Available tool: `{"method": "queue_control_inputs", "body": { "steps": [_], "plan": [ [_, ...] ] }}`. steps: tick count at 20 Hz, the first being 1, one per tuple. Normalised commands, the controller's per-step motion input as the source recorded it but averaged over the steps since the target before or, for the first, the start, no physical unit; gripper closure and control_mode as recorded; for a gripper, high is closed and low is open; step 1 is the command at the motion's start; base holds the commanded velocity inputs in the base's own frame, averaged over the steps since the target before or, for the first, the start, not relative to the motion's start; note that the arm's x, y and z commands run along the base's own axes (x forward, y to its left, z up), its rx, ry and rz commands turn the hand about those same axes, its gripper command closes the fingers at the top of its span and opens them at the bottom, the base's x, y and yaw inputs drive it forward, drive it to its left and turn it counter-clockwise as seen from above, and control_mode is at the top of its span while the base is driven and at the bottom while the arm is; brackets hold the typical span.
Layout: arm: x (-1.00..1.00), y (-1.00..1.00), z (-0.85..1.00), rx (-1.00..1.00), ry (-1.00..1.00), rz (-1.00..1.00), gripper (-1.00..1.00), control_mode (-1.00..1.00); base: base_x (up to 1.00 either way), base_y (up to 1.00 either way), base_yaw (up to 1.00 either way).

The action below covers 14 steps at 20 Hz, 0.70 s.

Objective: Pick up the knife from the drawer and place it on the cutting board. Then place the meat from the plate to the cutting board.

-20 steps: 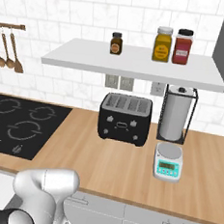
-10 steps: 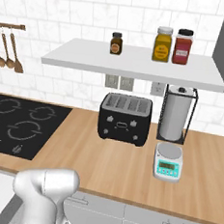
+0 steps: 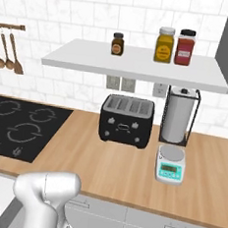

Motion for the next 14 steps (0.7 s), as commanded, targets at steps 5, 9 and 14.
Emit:
{"method": "queue_control_inputs", "body": {
  "steps": [5, 9, 14],
  "plan": [
    [0.00, 0.00, 0.00, 0.00, 0.00, 0.00, 1.00, 1.00, -0.63, -0.56, -0.15],
    [0.00, 0.00, 0.00, 0.00, 0.00, 0.00, 1.00, 1.00, -0.72, -0.60, -0.29],
    [0.00, 0.00, 0.00, 0.00, 0.00, 0.00, 1.00, 1.00, -0.58, -0.48, -0.38]
  ]
}}
